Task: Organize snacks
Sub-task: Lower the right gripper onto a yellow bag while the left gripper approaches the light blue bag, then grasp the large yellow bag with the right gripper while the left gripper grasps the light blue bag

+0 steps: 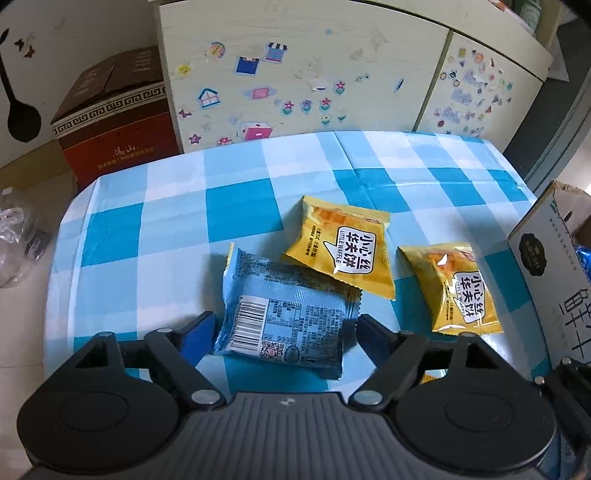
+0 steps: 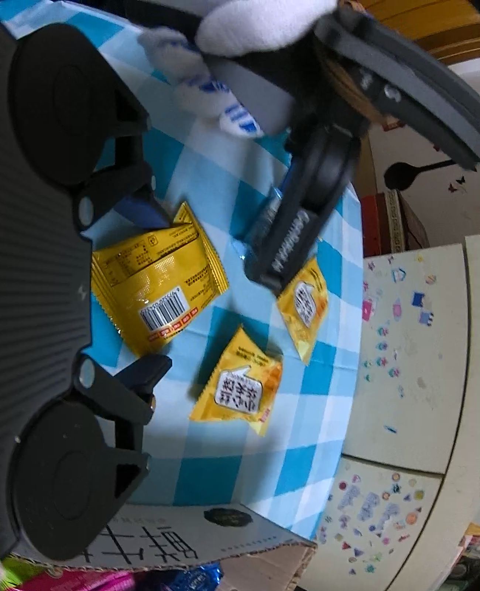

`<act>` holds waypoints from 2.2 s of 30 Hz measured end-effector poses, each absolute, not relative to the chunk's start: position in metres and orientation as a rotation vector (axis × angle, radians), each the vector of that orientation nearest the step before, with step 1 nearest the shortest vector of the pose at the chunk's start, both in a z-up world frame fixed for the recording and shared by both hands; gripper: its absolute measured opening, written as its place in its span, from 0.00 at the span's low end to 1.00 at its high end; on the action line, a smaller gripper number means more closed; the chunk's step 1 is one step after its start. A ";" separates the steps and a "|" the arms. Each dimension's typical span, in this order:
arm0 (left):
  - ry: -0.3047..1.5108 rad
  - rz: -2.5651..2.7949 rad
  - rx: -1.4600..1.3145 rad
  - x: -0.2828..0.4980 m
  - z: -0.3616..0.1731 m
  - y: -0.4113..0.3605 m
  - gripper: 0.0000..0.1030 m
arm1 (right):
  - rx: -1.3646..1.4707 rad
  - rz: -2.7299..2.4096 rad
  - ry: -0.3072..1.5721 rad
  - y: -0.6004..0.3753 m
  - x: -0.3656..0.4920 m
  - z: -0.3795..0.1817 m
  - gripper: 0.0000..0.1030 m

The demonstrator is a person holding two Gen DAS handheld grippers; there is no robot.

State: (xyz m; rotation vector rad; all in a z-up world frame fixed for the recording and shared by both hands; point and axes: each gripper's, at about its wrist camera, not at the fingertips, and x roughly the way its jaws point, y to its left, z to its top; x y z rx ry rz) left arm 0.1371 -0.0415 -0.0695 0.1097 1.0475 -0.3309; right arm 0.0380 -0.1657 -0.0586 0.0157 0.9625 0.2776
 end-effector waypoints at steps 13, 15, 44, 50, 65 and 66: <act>1.015 -0.326 0.123 0.139 -0.074 -0.042 0.90 | -0.069 0.289 0.914 -0.154 0.033 -0.066 0.84; 1.000 -0.356 0.128 0.138 -0.072 -0.045 0.81 | -0.093 0.289 0.909 -0.152 0.032 -0.066 0.82; 0.929 -0.205 0.036 0.059 -0.026 -0.008 0.64 | -0.027 0.224 0.837 -0.171 -0.009 -0.017 0.56; 0.932 -0.191 0.023 0.041 -0.026 -0.004 0.64 | -0.016 0.192 0.820 -0.179 -0.025 -0.008 0.56; 0.921 -0.165 0.008 0.006 -0.026 -0.003 0.64 | 0.079 0.137 0.755 -0.202 -0.044 0.018 0.56; 0.918 -0.161 0.012 0.004 -0.026 -0.003 0.64 | 0.085 0.134 0.751 -0.204 -0.046 0.020 0.56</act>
